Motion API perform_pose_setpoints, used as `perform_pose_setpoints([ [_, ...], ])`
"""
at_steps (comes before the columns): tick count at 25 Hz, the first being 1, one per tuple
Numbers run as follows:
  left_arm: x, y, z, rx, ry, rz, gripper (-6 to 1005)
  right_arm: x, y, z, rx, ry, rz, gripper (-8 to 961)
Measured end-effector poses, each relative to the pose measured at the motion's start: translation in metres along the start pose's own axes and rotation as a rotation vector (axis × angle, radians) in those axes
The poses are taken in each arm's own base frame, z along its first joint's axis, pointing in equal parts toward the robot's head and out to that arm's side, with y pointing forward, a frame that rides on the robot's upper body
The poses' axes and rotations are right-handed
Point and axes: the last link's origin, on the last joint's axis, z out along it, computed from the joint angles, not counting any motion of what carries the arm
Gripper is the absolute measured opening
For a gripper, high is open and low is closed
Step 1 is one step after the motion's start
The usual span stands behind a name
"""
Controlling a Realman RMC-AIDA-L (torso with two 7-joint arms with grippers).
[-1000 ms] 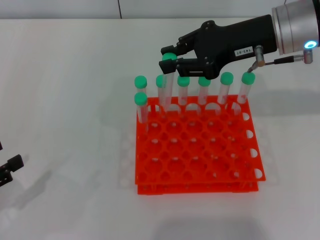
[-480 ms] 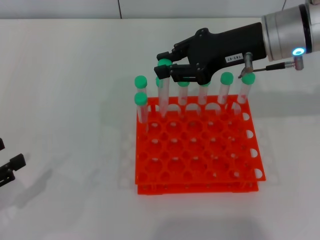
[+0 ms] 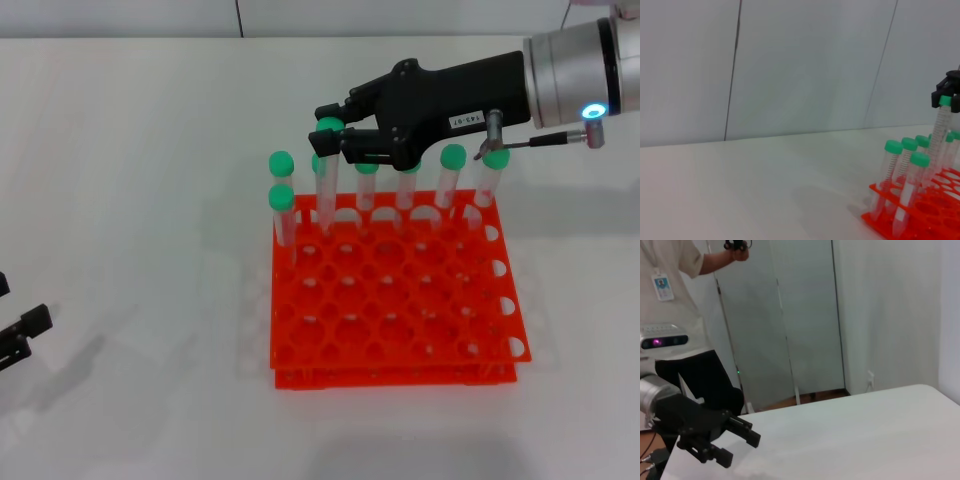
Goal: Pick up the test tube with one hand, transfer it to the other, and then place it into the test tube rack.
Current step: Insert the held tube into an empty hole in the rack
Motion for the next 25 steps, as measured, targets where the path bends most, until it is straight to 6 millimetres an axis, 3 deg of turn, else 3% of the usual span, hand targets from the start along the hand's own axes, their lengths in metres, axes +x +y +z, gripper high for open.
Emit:
perform_pose_setpoints([
  [25,0.008,-0.004,0.017,-0.046,-0.028,0.017,714,0.007,0.001,0.009,0.011,0.036,-0.016,278],
])
